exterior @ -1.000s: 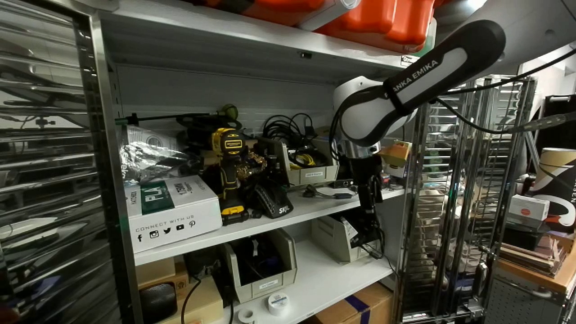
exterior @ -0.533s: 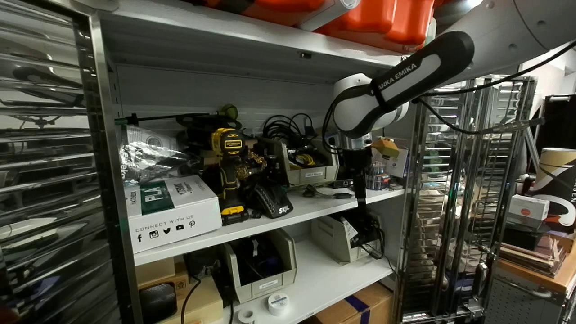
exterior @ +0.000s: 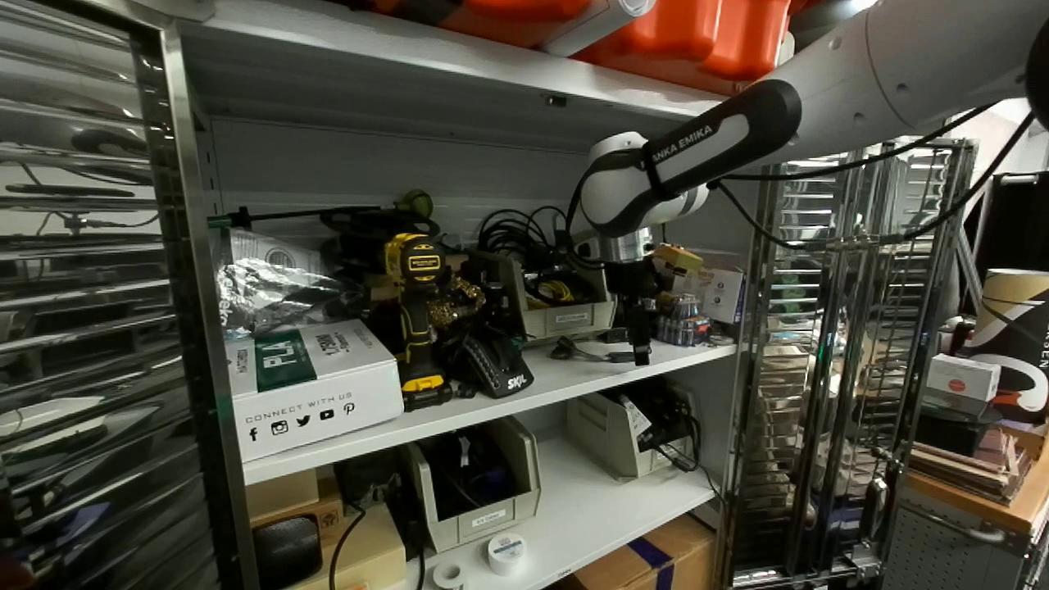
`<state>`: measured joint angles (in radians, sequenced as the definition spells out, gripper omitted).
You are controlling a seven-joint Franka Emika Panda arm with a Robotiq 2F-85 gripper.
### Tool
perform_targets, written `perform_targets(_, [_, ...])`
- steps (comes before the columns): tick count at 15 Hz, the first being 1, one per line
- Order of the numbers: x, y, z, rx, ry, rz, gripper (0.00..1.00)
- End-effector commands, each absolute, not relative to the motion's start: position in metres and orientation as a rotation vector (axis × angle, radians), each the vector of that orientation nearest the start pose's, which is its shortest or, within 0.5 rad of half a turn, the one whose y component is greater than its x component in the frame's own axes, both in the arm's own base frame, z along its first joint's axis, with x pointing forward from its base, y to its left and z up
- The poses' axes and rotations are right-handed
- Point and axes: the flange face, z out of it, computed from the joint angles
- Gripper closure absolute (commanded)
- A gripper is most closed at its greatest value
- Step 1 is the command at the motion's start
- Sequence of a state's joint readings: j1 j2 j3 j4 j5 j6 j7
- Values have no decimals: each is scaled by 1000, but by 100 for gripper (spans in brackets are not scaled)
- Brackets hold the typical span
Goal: Put the extension cables in the compartment.
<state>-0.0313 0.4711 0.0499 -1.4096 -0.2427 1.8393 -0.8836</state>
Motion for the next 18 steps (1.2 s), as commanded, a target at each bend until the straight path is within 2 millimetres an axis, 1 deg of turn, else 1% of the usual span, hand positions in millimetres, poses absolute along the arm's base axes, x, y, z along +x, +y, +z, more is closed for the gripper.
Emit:
perform_targets(1, [719, -4, 433, -2876, -1616, 206, 0])
perform_targets(4, [730, -3, 434, -2862, -1652, 182, 0])
perform_targets(9, [741, -14, 439, -2842, -1694, 157, 0])
perform_targets(13, [744, -17, 434, -2824, -1710, 227, 0])
perform_targets(18, [749, -22, 418, -2786, -1706, 331, 0])
